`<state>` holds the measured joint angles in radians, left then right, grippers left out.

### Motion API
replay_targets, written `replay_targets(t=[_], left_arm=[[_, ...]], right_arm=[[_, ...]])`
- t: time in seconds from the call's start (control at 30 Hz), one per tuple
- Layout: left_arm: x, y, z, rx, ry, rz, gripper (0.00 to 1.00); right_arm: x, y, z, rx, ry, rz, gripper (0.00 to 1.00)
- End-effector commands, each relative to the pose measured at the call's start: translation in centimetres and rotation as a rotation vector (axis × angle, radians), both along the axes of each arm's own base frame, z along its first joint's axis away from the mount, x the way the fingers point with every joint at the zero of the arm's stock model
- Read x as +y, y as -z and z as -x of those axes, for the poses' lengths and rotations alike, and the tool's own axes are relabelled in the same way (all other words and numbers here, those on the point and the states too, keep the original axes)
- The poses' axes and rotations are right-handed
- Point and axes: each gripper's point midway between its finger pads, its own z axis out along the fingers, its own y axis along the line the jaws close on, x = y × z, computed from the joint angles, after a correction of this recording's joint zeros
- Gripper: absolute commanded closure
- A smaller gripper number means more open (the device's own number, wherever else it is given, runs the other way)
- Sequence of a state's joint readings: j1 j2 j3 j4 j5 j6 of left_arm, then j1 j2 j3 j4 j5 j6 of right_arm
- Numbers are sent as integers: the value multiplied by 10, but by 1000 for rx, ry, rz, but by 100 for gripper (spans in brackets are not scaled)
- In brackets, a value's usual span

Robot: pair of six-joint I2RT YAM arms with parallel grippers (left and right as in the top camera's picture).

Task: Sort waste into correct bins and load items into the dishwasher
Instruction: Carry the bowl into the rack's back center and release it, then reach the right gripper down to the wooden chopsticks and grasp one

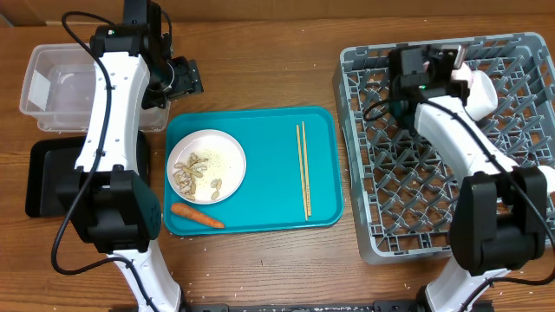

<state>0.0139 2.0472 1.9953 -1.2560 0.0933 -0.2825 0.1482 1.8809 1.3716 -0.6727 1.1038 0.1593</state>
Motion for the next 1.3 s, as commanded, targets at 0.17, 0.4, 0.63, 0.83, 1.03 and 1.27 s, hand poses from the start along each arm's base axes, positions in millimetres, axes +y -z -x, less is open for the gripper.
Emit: replay_targets(t=[0.17, 0.4, 0.63, 0.83, 1.03, 1.27], left_arm=[[1, -4, -3, -16, -12, 10, 18], [1, -4, -3, -16, -12, 10, 18], [1, -4, -3, -15, -12, 10, 18], [1, -4, -3, -15, -12, 10, 18], [1, -4, -3, -15, -13, 10, 18], [1, -4, -3, -15, -13, 11, 17]], right_arm=[[46, 49, 11, 132, -110, -165, 96], [96, 73, 21, 241, -233, -337, 31], [107, 38, 14, 148, -221, -374, 25], [123, -11, 5, 64, -279, -502, 18], [188, -40, 7, 98, -553, -822, 6], [265, -13, 43, 292, -719, -1077, 25]])
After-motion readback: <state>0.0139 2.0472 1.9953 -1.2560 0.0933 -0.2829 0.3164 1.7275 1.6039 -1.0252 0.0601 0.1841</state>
